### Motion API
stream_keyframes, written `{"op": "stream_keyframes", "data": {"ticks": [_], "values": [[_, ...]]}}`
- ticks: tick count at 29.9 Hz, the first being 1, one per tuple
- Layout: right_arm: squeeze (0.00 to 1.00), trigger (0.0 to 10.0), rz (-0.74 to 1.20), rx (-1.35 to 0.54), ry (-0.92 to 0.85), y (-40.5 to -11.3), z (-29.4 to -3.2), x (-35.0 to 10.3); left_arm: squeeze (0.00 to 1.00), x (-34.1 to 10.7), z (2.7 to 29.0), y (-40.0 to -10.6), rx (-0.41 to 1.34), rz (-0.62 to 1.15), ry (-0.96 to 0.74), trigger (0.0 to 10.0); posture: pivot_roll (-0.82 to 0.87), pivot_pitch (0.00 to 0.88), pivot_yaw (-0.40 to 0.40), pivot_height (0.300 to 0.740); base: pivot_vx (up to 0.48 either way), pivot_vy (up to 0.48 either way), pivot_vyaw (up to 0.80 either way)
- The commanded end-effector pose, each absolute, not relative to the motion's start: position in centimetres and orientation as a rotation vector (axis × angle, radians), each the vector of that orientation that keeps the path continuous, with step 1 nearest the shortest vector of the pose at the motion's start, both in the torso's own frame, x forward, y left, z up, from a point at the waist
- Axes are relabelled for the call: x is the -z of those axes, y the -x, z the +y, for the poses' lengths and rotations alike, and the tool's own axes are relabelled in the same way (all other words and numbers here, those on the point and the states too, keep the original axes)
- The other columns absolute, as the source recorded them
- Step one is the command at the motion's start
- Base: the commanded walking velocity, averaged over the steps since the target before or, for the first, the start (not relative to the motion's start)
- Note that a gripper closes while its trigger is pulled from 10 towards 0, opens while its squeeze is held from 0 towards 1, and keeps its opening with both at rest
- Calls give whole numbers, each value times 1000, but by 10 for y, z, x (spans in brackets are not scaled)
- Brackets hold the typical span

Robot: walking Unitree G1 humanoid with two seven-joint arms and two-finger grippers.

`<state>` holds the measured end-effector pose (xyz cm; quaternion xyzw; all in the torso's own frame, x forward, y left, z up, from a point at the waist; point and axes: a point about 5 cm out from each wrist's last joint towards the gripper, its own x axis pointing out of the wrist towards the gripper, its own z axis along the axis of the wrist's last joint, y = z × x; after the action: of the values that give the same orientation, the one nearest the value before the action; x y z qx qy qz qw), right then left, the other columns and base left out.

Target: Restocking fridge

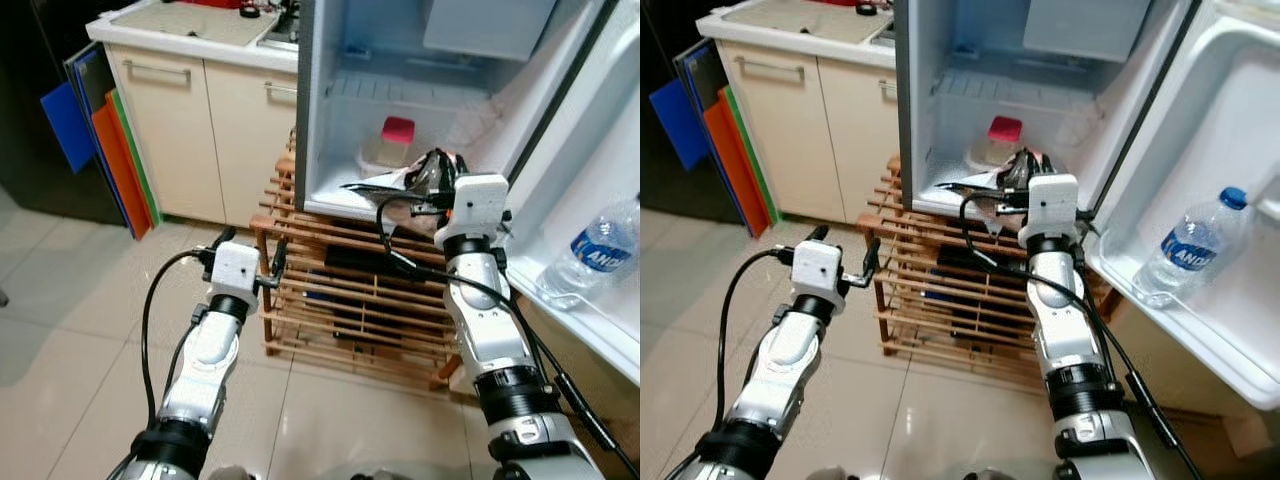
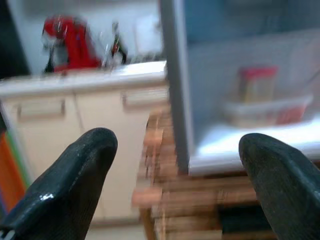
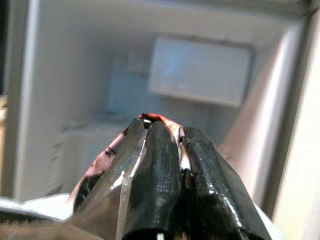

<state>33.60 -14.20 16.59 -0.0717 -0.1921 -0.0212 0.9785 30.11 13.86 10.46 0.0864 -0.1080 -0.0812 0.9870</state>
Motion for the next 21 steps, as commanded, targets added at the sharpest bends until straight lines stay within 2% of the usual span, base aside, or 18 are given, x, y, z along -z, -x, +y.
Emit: {"op": "stream_keyframes", "data": {"ticks": [1, 6, 19, 21], "values": [[0, 0, -413, 55, 133, -340, -144, -176, 0, -108, 131, -298, 198, -239, -159, 10000, 16, 0, -43, 740, 450, 0, 0], [0, 0, -417, 39, 135, -342, -140, -177, 0, -113, 114, -299, 315, -251, -151, 10000, 19, 0, -42, 740, 463, 0, 0], [0, 0, -420, 7, 130, -350, -129, -184, 0, -127, 93, -301, 476, -267, -224, 10000, 31, 0, -38, 740, 478, 0, 0], [0, 0, -429, 0, 122, -354, -126, -190, 0, -129, 92, -302, 471, -266, -211, 10000, 32, 0, -37, 740, 0, 0, 0]]}}
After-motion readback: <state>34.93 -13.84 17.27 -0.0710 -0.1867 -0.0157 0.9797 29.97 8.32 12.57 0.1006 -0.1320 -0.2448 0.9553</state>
